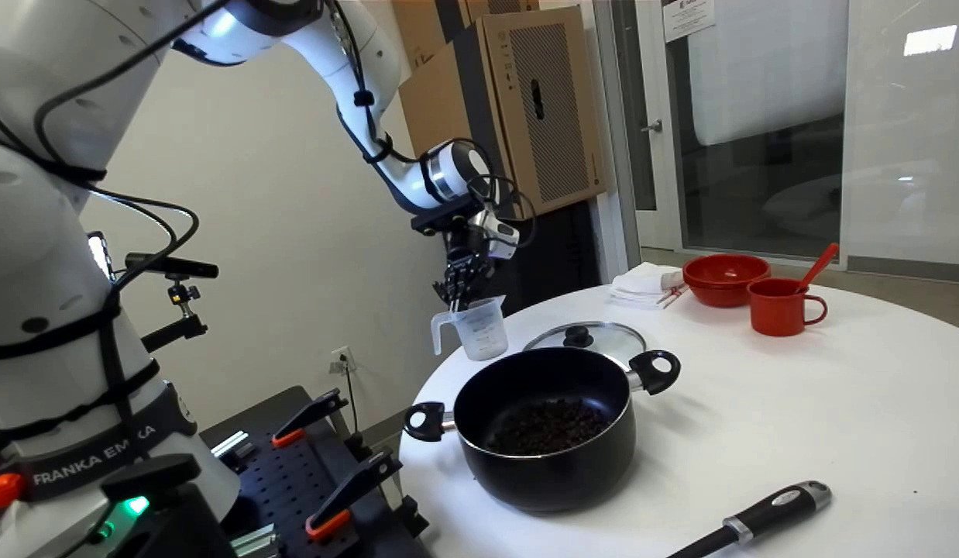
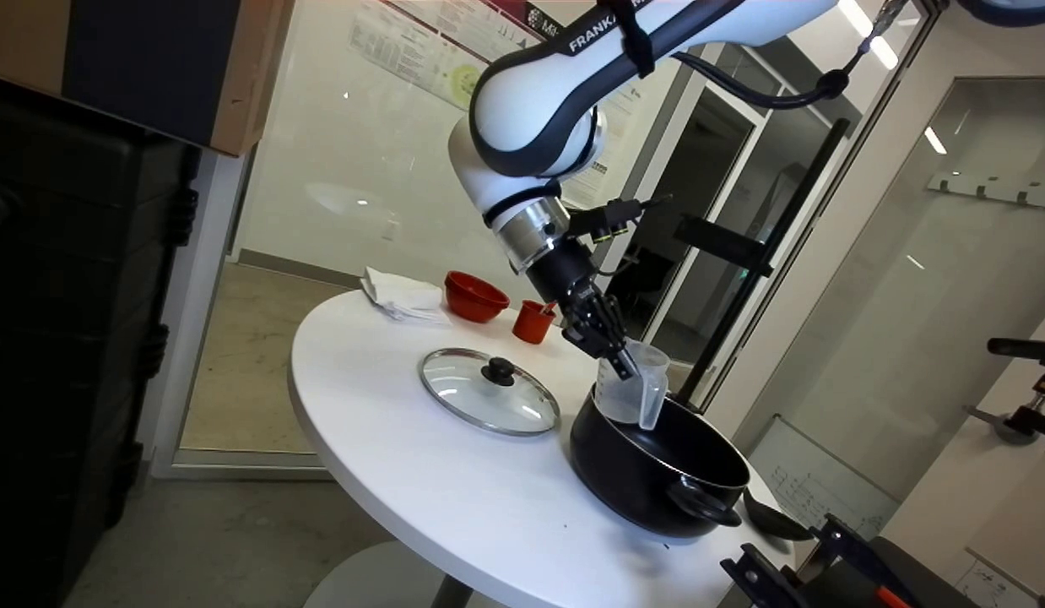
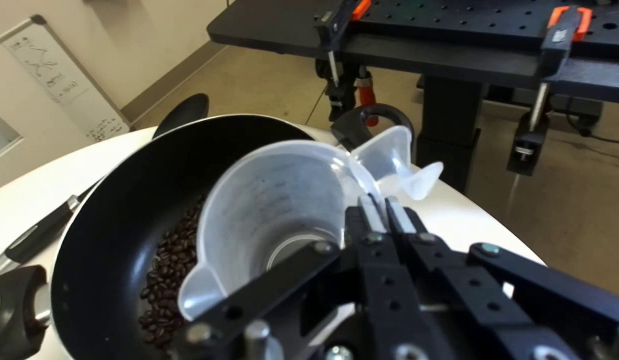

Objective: Take the cup in the pot and put it on the table

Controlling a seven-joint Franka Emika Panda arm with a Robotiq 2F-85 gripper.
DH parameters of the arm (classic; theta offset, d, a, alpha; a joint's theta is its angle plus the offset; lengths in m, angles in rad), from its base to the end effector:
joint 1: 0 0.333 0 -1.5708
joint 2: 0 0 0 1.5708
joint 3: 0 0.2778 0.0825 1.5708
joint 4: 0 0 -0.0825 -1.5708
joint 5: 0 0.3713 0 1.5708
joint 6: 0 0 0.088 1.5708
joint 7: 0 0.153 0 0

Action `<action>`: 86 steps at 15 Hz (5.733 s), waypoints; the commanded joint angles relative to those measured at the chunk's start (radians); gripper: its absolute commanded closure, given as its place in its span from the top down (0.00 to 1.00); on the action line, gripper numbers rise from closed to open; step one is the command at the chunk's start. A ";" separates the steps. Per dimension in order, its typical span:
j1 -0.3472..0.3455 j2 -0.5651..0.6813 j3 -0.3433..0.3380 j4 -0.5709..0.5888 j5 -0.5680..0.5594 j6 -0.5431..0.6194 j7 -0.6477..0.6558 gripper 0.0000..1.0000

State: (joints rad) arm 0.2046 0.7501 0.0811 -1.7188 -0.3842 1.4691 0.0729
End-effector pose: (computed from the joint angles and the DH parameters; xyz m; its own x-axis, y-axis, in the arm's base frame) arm 0.4699 0.0783 0.0894 0.5636 0.0900 -0.8212 0.4878 -0.8385 0.2429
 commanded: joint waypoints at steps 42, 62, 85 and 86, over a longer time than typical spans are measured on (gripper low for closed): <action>0.175 0.311 0.111 0.021 -0.437 -0.037 -0.143 0.46; 0.008 -0.354 0.203 -0.535 -0.112 0.345 -0.044 1.00; -0.165 -1.124 -0.057 -0.704 0.427 0.663 -0.024 1.00; -0.162 -1.074 -0.047 -0.665 0.393 0.601 -0.052 1.00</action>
State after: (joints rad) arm 0.0461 -0.3252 0.0301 -2.3860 0.0084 2.0736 0.0219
